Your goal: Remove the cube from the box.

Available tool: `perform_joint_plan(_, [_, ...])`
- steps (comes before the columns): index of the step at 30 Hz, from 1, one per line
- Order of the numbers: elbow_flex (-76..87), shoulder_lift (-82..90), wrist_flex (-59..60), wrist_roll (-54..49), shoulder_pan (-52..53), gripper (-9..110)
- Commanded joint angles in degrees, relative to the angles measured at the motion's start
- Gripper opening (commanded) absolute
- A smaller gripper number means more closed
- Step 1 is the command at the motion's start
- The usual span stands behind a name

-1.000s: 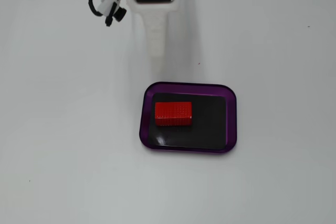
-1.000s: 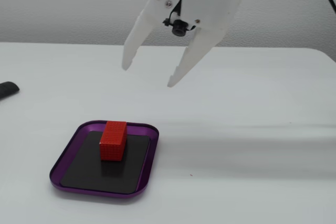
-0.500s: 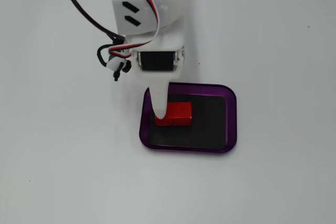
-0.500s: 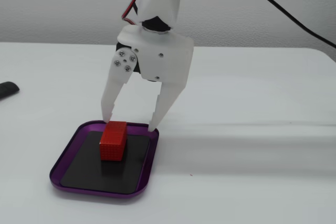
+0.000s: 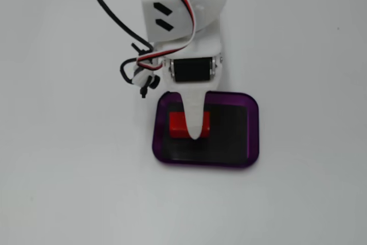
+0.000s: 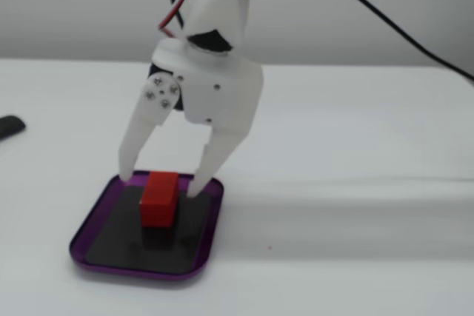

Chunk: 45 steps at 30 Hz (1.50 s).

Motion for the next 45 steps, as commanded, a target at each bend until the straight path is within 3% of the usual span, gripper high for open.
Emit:
perform_joint_plan(1, [-1.85, 0.53, -2.20, 0.35, -0.44, 21])
perform_joint_plan(19, [-0.44, -5.45, -6.24, 0.26, -0.35, 20])
perform_joint_plan(27, [-0.53, -5.19, -6.24, 0.18, -0.44, 0])
perform_joint_plan(34, [-0.70, -4.57, -5.27, -0.26, -0.44, 0])
perform_joint_plan(45, [-10.72, 13.10, 13.18, -0.18, -0.53, 0])
